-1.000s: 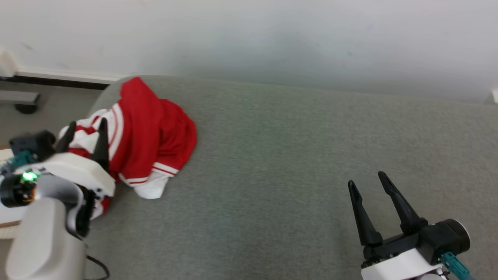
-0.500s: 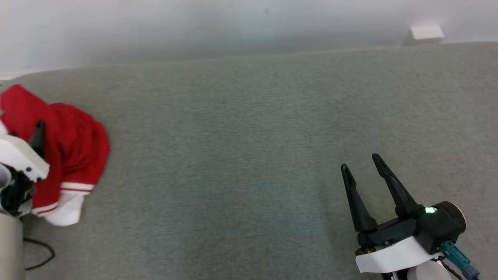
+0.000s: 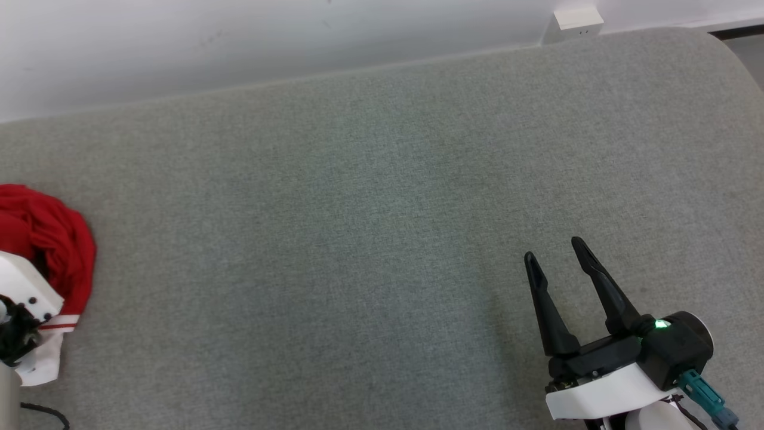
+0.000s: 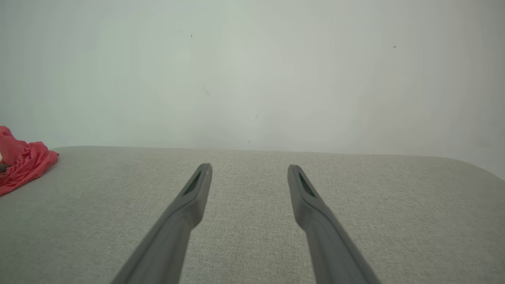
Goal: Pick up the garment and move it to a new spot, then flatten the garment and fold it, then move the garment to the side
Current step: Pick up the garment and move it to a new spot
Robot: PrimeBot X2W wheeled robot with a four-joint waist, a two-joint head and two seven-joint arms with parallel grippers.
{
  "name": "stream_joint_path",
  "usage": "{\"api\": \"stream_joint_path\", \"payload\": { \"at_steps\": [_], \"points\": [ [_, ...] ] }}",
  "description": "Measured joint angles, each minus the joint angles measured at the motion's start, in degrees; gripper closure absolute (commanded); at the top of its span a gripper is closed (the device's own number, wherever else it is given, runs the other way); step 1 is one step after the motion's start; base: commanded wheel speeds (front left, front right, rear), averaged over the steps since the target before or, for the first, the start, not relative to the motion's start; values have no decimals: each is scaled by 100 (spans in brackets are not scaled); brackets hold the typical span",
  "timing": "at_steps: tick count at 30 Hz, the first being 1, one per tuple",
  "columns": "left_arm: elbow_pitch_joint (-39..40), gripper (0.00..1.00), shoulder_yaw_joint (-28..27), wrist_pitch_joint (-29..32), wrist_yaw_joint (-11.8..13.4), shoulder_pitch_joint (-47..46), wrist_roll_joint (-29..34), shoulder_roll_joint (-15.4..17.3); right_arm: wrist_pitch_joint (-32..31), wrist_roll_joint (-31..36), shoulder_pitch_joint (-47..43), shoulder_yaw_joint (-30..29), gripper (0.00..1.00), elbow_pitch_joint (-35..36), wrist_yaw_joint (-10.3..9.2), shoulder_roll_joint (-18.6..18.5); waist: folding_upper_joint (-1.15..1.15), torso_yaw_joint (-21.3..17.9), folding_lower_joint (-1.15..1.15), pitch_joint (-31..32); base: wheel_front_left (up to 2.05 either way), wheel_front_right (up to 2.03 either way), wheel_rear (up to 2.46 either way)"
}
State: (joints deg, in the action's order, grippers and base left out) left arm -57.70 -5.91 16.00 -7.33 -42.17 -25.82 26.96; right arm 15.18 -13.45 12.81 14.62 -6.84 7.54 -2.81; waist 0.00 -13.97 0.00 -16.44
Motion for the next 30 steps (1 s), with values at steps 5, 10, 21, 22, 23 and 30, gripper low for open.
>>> {"api": "stream_joint_path", "payload": {
  "at_steps": [5,10,21,22,23,30],
  "points": [
    [99,100,369,-154,0,6,-92,-32,-1,16,-18,-24,0,-20,0,0,0,103,0,136,0,0,0],
    [364,100,757,-404,-4,-7,-110,60,-1,-9,-92,-24,0,-53,0,3,0,214,0,391,0,0,0],
    [1872,100,1777,-419,-4,-107,-454,34,0,-23,-387,-134,0,-175,0,2,0,427,0,1191,0,0,0],
    [2064,100,1828,-396,-4,-98,-531,-5,-1,-22,-404,-133,0,-172,0,2,0,431,-1,1257,0,0,0],
    [2263,100,1892,-381,-4,-79,-649,-47,0,-21,-422,-134,0,-165,0,3,0,428,-1,1317,0,0,0],
    [3718,100,2361,-188,-4,213,-1069,-288,0,63,-548,-216,0,-123,1,3,0,187,-1,1564,0,0,0]
  ]
}}
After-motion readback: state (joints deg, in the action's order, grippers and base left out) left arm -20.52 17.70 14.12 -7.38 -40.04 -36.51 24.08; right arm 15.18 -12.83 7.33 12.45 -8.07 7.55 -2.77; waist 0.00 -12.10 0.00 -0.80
